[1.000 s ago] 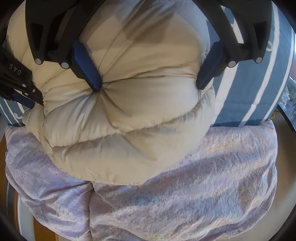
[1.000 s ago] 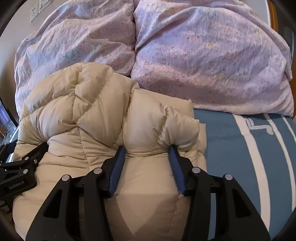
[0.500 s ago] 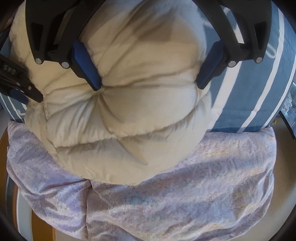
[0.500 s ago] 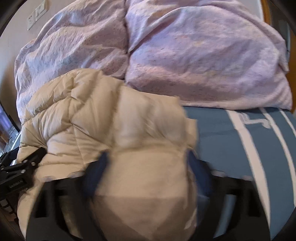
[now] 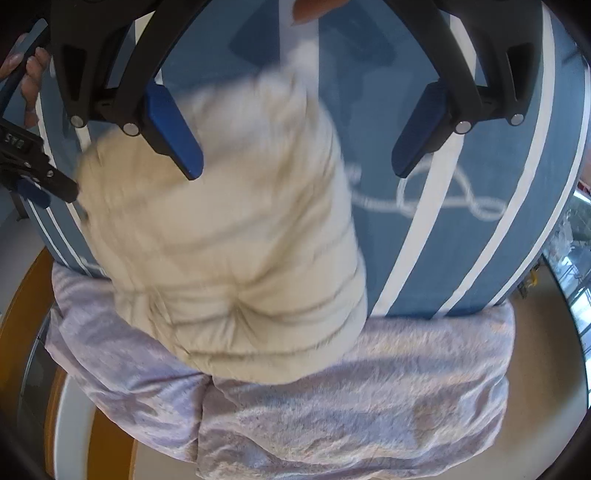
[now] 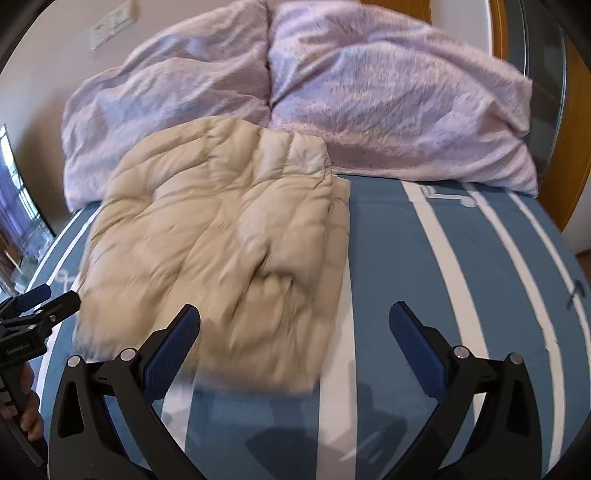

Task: Fold large clothes

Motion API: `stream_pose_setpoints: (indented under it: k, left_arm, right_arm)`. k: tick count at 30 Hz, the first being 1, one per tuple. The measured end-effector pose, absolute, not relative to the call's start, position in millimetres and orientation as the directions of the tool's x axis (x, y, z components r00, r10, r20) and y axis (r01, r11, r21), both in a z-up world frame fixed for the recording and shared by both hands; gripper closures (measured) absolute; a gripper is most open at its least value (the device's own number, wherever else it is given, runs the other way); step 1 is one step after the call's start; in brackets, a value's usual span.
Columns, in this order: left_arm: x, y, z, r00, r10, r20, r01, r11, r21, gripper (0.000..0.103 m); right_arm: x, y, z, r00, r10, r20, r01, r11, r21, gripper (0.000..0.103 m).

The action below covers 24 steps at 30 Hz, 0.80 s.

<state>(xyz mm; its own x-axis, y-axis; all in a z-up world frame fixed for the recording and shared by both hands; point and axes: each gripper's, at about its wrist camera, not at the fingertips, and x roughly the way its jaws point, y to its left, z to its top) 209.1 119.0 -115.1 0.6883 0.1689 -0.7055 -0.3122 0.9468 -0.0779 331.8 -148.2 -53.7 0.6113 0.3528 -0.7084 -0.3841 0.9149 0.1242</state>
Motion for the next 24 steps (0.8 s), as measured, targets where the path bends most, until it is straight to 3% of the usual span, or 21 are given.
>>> stream_pose_setpoints:
  k: [10,24]
  left_arm:
    - [137.4,97.0,-111.1,0.695,0.149,-0.704,-0.335,0.933,-0.134,0.002]
    - [99.0,73.3,-100.4,0.693,0.084,-0.716,-0.267,0.953,-0.147,0.002]
  right_arm:
    - [268.7,-177.1,-33.9,0.588,0.426,-0.687,-0.371,0.898,0.238,0.001]
    - [225.7,-182.1,-29.3,0.534,0.451,-0.715,-0.409,0.878,0.248,0.001]
